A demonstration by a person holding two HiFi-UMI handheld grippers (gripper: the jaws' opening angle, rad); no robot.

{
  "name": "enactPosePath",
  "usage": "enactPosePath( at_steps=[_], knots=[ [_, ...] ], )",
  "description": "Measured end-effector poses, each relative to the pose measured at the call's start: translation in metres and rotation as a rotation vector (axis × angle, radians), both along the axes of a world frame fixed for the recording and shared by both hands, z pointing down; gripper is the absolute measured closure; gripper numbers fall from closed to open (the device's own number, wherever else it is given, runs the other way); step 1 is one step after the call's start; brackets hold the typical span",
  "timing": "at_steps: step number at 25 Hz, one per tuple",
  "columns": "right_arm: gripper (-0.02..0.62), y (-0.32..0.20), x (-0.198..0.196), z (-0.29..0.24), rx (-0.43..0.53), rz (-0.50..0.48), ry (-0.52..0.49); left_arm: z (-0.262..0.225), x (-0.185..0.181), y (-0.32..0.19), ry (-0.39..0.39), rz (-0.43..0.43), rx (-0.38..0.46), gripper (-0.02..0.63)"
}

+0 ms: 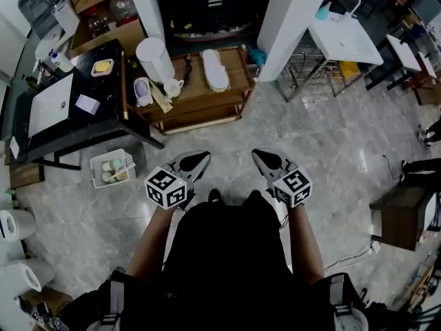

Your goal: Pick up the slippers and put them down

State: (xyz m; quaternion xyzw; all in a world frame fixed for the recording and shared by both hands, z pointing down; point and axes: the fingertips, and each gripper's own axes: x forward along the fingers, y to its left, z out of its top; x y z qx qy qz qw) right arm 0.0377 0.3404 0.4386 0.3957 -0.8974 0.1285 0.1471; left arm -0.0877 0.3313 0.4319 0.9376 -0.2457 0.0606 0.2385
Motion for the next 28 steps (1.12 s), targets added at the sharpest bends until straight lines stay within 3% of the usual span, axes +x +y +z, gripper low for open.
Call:
enactPosePath(
  at_steps=[6, 14, 28],
  knots=[
    [0.588, -0.003, 0.002, 0.006, -0.063, -0.021, -0.032, -0.003, -0.002, -0.001, -0.03, 0.002, 0.007, 0.6],
    [0.588, -0.025, 0.034, 0.018, -0.101, -0.05, -0.044, 0.001, 0.016, -0.012, -0.07, -0.046, 0.0, 0.6],
    [0.588, -0.099, 0.062, 0.028, -0.099, -0.304, 0.031, 0.006, 0.068, -0.058, -0.107, -0.239, -0.029, 0.6]
  ],
)
